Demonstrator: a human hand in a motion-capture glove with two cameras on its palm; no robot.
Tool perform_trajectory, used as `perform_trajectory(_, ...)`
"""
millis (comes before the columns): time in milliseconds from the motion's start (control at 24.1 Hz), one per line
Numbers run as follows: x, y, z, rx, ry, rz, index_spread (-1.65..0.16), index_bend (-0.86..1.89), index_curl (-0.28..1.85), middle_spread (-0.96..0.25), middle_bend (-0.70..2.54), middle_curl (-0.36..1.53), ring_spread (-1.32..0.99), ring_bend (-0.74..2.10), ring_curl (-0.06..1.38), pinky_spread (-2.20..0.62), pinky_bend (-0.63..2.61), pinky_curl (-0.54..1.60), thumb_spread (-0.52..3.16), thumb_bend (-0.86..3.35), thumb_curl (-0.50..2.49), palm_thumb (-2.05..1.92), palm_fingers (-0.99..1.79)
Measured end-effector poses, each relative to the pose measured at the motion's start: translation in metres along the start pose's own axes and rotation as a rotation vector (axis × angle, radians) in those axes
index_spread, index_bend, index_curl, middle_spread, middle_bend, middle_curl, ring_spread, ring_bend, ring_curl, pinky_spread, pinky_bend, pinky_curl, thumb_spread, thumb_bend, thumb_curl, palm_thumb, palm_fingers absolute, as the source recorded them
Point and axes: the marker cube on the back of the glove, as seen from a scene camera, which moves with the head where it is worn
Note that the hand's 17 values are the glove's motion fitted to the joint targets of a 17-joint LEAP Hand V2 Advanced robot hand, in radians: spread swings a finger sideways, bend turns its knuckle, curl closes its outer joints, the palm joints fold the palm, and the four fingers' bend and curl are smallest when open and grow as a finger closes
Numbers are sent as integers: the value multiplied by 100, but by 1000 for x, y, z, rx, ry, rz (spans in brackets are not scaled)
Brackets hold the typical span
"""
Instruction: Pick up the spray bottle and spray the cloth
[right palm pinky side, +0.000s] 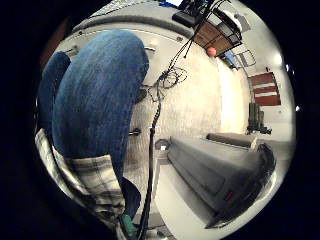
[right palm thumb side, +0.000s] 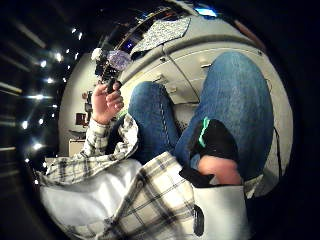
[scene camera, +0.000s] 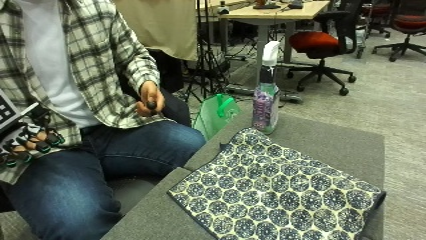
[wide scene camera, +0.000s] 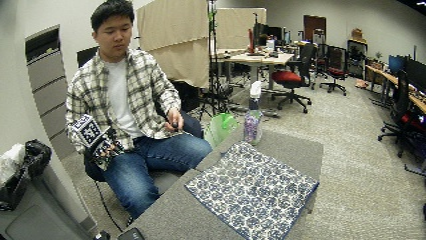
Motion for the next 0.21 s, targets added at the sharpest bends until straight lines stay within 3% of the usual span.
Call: perform_trajectory(208,-13,17,10,-19,-39,19,-38,18,35,-10,17,30,8,24,30,18,32,30,115,-1,57,70,13)
